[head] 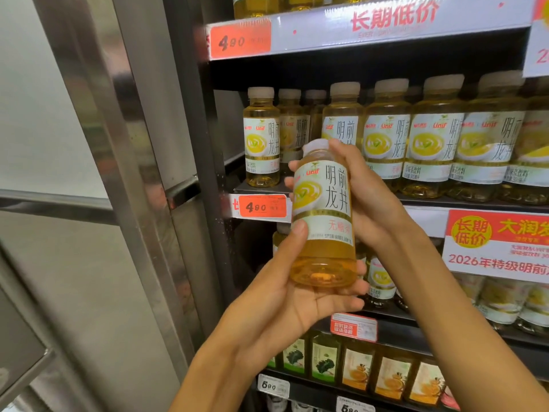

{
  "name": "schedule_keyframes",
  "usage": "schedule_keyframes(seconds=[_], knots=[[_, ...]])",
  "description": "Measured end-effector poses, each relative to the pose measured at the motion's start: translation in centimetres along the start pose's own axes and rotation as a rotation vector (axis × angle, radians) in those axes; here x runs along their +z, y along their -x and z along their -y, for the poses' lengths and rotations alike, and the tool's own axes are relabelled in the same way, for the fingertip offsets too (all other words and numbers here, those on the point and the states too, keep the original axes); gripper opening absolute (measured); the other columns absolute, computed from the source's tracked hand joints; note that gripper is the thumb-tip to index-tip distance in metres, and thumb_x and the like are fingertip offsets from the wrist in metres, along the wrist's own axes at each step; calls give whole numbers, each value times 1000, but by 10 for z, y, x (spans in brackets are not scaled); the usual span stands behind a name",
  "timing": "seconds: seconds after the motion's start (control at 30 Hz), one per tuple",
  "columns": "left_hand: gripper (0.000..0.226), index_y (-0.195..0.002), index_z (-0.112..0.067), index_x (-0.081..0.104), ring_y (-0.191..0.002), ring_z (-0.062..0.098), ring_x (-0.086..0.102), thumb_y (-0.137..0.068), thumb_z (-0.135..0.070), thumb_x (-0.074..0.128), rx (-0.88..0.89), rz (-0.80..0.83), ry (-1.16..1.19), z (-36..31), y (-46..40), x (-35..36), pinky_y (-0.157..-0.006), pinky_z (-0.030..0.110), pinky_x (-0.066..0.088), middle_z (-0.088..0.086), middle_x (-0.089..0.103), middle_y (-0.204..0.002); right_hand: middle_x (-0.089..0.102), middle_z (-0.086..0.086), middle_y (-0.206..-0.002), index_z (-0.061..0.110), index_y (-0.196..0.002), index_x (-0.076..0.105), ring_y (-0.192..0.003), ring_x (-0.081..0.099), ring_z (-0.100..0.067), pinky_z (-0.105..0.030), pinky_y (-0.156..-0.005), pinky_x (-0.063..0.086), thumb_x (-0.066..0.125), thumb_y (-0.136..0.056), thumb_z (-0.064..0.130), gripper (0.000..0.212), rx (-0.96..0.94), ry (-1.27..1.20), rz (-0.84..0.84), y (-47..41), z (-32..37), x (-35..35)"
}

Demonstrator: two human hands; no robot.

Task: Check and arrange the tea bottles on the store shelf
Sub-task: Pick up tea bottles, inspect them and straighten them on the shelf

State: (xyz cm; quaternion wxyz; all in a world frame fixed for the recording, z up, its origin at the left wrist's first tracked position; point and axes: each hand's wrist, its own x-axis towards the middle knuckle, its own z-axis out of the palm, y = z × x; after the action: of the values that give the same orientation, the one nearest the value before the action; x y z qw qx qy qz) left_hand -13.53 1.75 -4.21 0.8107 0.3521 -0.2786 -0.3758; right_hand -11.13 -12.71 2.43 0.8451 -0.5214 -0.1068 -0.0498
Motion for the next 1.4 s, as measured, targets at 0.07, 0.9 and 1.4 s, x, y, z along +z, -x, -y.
schedule_keyframes(seconds=[0.07, 0.9, 1.4], knots=[[58, -113, -6, 67, -83, 28, 69, -72, -45, 77, 40, -55, -145, 3, 2, -1, -70, 32, 57, 23, 68, -99, 72, -11, -90, 9, -106, 61, -85, 70, -22, -37, -76, 59, 50, -90, 42, 38, -24, 68, 45, 0, 2, -2], [63, -118, -30, 51, -104, 7, 66, -66, -11, 82, 392, -253, -875, -8, -13, -32, -80, 15, 51, -13, 69, -111, 64, -4, -123, 14, -124, 54, -117, 58, -21, -39, -100, 47, 56, -78, 40, 53, -367, 412, 357, 31, 3, -8], [48, -130, -26, 53, -119, 15, 59, -87, -47, 58, 339, -216, -744, 6, -12, -30, -97, 27, 49, -3, 64, -126, 70, -8, -107, 14, -106, 65, -105, 65, -23, -33, -89, 54, 50, -89, 42, 37, -343, 229, 92, 13, 3, -12]])
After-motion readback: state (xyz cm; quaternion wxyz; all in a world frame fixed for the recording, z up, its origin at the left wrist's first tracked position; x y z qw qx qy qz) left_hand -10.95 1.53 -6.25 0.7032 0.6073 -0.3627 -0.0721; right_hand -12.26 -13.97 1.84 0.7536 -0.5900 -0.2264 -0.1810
